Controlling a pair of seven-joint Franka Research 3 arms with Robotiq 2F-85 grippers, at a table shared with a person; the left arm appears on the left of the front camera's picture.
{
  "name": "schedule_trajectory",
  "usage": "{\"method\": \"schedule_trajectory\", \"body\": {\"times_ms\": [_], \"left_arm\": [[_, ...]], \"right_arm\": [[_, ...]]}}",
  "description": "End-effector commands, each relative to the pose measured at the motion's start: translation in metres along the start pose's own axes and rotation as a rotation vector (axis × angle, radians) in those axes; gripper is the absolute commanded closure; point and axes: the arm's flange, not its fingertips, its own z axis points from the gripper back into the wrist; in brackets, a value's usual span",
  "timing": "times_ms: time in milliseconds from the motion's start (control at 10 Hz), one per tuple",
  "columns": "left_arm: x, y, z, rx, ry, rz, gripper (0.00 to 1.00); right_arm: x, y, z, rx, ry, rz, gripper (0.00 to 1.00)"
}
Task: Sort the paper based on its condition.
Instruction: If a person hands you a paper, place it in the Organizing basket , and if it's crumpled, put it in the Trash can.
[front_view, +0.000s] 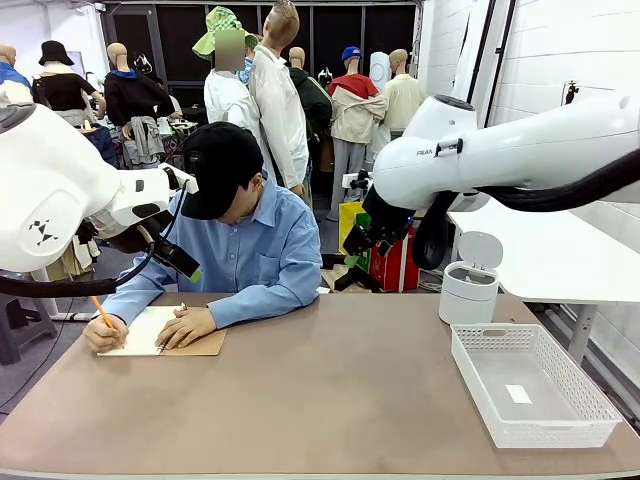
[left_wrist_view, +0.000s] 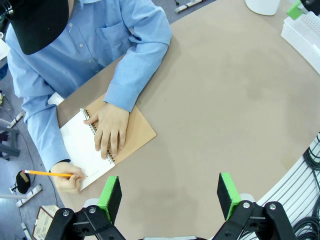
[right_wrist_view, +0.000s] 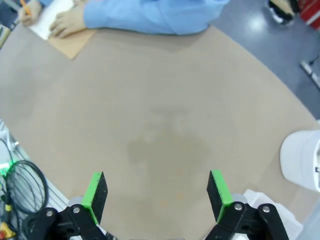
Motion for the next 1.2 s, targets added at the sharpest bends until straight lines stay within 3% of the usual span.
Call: {"method": "schedule_trajectory", "body": {"times_ms": [0, 200, 500, 900, 1100], "left_arm": [[0.0, 0.0, 0.0, -0.001, -0.001, 0.001, 0.0], [0.0, 0.0, 0.0, -0.001, -0.001, 0.001, 0.0], [0.0, 0.0, 0.0, -0.001, -0.001, 0.001, 0.0], [0.0, 0.0, 0.0, -0.001, -0.001, 0.001, 0.0], [0.0, 0.0, 0.0, -0.001, -0.001, 0.001, 0.0]], "right_arm": [[-0.024, 0.009, 0.008, 0.002, -0.058, 0.088, 0.0], [-0.04, 0.022, 0.017, 0.004, -0.103, 0.133, 0.0], [-0.058, 0.014, 0.031, 0.045, -0.134, 0.182, 0.0], [-0.06, -0.007, 0.031, 0.123, -0.147, 0.246, 0.0], [-0.056, -0.006, 0.037, 0.076, -0.14, 0.225, 0.0]]}}
